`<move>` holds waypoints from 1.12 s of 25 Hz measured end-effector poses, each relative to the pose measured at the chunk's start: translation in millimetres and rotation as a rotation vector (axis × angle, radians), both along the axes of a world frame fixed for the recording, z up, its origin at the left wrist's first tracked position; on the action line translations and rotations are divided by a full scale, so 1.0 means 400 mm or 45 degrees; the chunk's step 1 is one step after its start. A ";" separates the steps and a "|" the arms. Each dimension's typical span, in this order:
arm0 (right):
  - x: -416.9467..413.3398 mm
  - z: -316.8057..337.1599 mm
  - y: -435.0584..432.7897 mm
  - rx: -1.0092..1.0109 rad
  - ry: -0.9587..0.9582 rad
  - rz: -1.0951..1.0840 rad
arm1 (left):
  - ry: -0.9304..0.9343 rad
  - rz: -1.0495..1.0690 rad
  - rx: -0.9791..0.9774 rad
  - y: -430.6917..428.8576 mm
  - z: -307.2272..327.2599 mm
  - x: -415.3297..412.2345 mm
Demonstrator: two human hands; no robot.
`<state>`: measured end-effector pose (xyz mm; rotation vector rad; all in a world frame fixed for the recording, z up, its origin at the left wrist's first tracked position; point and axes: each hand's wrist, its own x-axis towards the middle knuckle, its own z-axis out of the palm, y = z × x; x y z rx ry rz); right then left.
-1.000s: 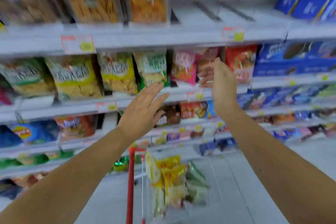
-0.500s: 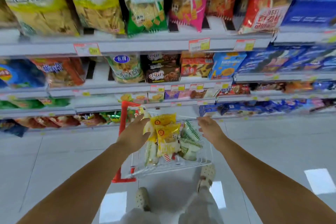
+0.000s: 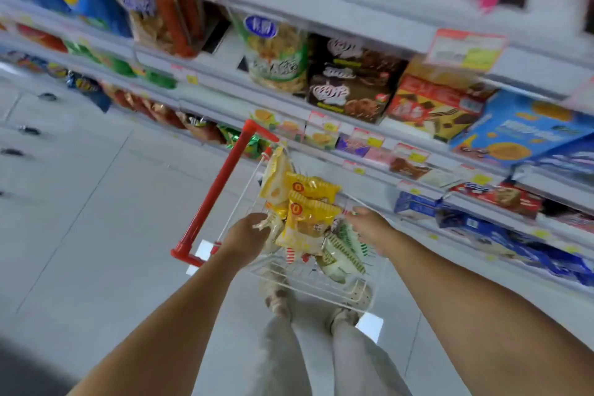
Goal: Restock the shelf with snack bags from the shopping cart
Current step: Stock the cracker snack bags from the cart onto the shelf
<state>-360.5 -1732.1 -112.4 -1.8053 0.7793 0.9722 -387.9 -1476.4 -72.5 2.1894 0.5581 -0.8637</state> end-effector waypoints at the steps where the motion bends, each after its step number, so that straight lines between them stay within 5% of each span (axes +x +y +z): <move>1: 0.014 -0.028 0.022 0.014 0.014 -0.013 | -0.004 0.024 -0.020 -0.007 -0.017 0.005; 6: 0.019 -0.193 0.123 0.010 0.085 -0.247 | 0.111 0.132 -0.136 -0.003 -0.133 0.012; 9: -0.017 -0.215 0.138 -0.054 -0.078 -0.324 | 0.220 0.081 -0.194 0.012 -0.187 -0.004; 13: -0.063 -0.148 0.114 0.357 -0.057 -0.405 | 0.061 -0.062 -0.534 0.031 -0.212 -0.014; 16: -0.047 -0.122 0.116 0.591 0.096 -0.364 | 0.173 -0.056 -0.701 0.043 -0.210 -0.010; 21: 0.039 -0.186 0.142 -0.027 -0.116 -0.433 | 0.171 0.146 -0.661 0.087 -0.201 -0.019; 28: 0.075 -0.247 0.175 -0.252 -0.164 -0.229 | 0.176 0.319 -0.808 0.133 -0.151 -0.012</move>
